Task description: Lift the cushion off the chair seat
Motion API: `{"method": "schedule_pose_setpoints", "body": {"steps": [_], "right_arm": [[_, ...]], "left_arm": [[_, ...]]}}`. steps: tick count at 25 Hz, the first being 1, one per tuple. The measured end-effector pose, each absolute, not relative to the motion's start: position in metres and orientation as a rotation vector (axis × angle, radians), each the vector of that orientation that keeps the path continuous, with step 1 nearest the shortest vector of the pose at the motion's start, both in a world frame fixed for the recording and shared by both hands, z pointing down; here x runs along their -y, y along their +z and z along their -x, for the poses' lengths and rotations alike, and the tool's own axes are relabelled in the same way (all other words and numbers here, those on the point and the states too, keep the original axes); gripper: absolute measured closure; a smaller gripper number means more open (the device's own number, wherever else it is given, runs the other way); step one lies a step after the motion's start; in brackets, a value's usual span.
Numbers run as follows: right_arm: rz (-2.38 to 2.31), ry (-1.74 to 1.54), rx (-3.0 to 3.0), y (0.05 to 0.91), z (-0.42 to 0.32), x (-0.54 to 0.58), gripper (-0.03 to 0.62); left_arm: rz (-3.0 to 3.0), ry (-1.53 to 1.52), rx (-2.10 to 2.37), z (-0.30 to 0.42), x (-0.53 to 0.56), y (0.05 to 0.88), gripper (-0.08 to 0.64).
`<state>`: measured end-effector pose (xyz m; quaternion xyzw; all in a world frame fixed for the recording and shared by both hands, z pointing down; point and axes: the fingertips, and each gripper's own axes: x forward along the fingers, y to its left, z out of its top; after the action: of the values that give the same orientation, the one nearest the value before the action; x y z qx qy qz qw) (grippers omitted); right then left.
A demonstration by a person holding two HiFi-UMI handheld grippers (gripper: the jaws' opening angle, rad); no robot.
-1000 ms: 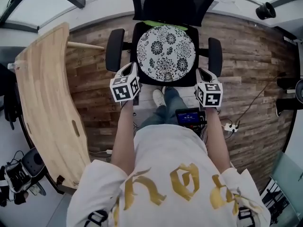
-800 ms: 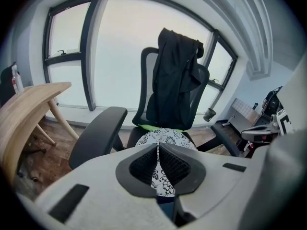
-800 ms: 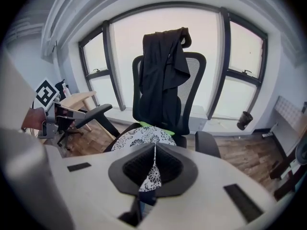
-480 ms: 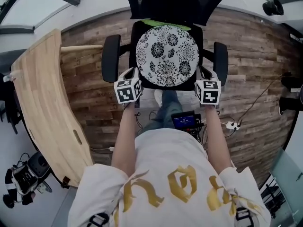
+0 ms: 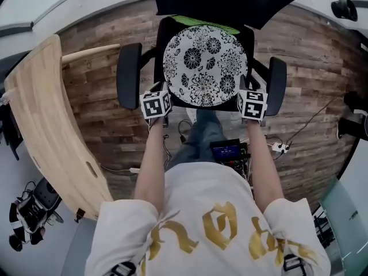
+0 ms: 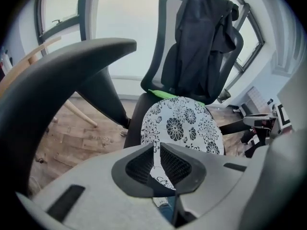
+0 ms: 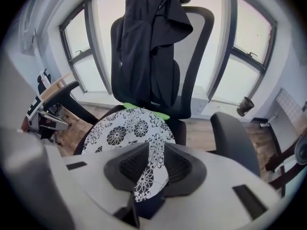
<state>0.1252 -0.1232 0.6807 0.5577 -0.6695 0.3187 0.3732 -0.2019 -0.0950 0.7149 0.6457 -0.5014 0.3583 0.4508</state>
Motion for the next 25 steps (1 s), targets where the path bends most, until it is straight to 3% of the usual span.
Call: {"method": "schedule_pose_setpoints", "body": {"steps": [6, 8, 13, 20, 25], "right_arm": [[-1.371, 0.914, 1.635, 0.720, -0.129, 0.129, 0.498], [-1.309, 0.932, 1.620, 0.737, -0.128, 0.130, 0.497], [-1.227, 0.933, 1.571, 0.778, -0.138, 0.136, 0.497], [-1.234, 0.941, 1.540, 0.808, -0.154, 0.150, 0.396], [-1.246, 0.958, 1.493, 0.827, -0.163, 0.154, 0.391]], "left_arm": [[-1.527, 0.953, 1.267, 0.208, 0.096, 0.741, 0.521], [-1.508, 0.967, 1.258, 0.208, 0.099, 0.754, 0.468], [-1.432, 0.992, 1.244, 0.209, 0.099, 0.787, 0.435], [-1.377, 1.033, 1.234, 0.211, 0.090, 0.814, 0.426], [-1.408, 1.132, 1.219, 0.209, 0.087, 0.828, 0.403]]}}
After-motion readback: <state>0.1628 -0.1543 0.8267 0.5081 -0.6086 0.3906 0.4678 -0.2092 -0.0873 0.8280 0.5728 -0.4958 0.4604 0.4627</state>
